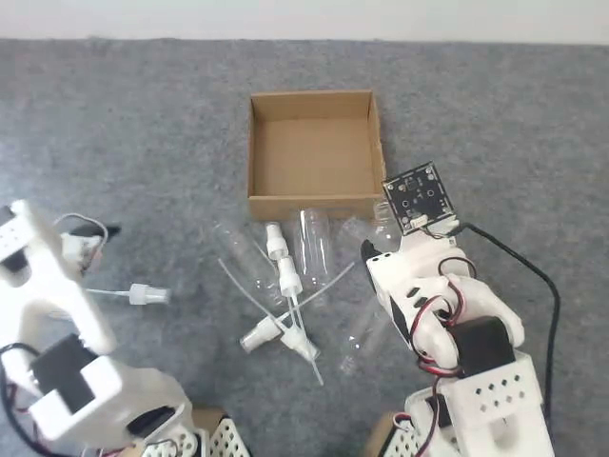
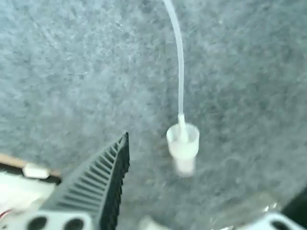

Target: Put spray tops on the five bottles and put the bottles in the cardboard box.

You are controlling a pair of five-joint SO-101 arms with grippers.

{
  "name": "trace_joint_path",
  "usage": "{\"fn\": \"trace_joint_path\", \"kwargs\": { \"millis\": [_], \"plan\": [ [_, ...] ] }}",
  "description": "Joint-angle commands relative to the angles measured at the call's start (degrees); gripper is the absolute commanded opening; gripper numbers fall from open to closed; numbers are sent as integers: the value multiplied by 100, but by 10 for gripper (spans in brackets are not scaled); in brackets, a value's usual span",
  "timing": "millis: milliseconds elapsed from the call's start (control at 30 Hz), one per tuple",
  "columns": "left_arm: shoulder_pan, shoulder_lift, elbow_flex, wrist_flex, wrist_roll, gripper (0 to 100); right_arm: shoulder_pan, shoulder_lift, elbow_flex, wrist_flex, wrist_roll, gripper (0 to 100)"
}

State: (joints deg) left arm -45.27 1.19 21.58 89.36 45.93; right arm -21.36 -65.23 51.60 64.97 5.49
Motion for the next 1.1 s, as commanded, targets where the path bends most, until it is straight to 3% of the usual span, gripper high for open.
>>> {"fn": "trace_joint_path", "kwargs": {
  "millis": [0, 400, 667, 833, 1067],
  "plan": [
    [-26, -141, -778, 747, -501, 569, 31, -171, -62, -110, -9, 77],
    [-18, -141, -1481, 1011, -1653, 541, 31, -171, -62, -110, -9, 77],
    [-18, -141, -1798, 985, -2796, 261, 31, -171, -62, -110, -9, 79],
    [0, -132, -2009, 976, -3974, 66, 40, -171, -62, -110, -9, 79],
    [9, -79, -2053, 607, -5679, 14, 40, -171, -53, -110, -9, 79]
  ]
}}
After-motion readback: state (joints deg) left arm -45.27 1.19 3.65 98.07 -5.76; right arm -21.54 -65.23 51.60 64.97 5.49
